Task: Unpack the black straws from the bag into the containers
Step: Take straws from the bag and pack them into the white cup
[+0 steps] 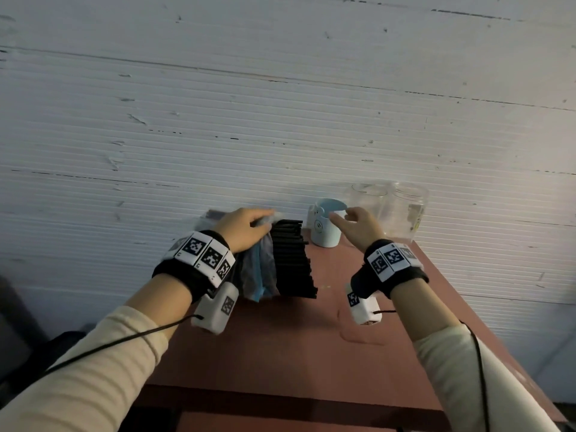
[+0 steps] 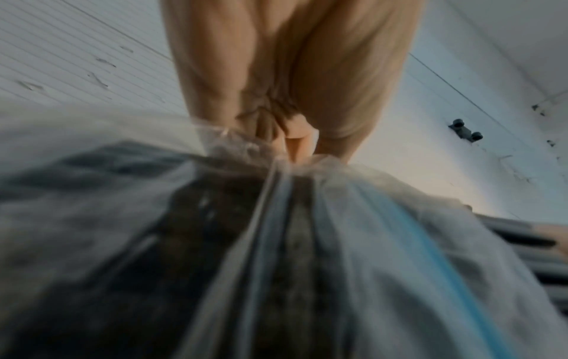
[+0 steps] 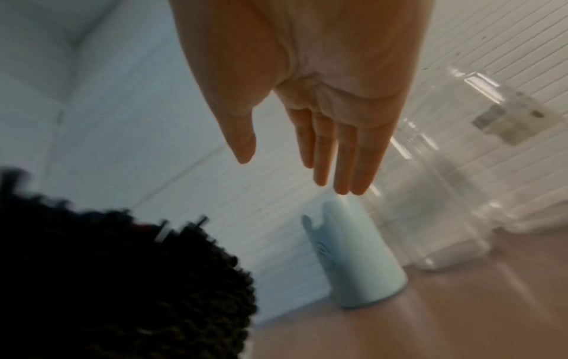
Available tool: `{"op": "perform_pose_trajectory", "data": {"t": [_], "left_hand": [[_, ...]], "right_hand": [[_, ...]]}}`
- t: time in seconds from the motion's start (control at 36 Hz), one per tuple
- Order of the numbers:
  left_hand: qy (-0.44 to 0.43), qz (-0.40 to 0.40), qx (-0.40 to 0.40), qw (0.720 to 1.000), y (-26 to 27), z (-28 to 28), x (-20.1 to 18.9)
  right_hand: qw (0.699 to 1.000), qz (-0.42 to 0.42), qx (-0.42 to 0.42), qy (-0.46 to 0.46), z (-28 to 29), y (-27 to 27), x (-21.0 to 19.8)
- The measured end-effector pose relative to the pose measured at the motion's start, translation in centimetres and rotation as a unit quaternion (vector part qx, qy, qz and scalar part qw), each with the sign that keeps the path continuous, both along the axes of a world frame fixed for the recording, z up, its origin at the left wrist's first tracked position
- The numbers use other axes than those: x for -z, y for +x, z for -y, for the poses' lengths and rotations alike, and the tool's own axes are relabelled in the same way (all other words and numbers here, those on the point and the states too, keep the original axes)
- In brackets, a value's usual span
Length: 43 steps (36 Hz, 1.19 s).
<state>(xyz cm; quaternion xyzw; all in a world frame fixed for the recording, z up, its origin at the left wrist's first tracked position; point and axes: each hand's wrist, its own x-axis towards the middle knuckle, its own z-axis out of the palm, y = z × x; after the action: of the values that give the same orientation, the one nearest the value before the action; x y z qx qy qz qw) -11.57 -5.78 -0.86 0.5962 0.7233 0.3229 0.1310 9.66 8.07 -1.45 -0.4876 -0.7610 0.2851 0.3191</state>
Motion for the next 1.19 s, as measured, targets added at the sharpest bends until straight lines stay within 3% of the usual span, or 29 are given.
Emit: {"op": "perform_pose_trajectory", "data": {"t": [0.11,0.25,0.42,0.64,0.86,1.19], "left_hand": [[-0.002,0.008,0.007,1.000,-0.6,-0.6,0.4],[-0.005,0.010,0.019,1.000,-1.0,-1.6,0.8],[-0.009,0.009,0.021,1.000,-1.2,-2.4,1.2],[-0.008,0.003,0.029,1.000,-1.2,-2.5,1.4],[-0.012,0.028,0.040,0.999,-1.2,-2.1,1.6],[0.000,0.032,0.031,0.999,-0.1,0.3,1.7]], "right_hand": [[0.998,0.051,0.029,-0.028,-2.6,-1.4,0.8],[0.997,0.027,0.054,-0.055,-5.4,-3.7,1.1],[0.992,0.029,0.121,-0.026,-7.0,-6.0,1.4],[0.993,0.027,0.114,-0.012,-7.3,-6.4,1.8],[0.999,-0.005,0.048,-0.015,-5.0,-4.0,1.1],[1.000,-0.021,0.018,-0.004,0.0,5.0,0.0]]}}
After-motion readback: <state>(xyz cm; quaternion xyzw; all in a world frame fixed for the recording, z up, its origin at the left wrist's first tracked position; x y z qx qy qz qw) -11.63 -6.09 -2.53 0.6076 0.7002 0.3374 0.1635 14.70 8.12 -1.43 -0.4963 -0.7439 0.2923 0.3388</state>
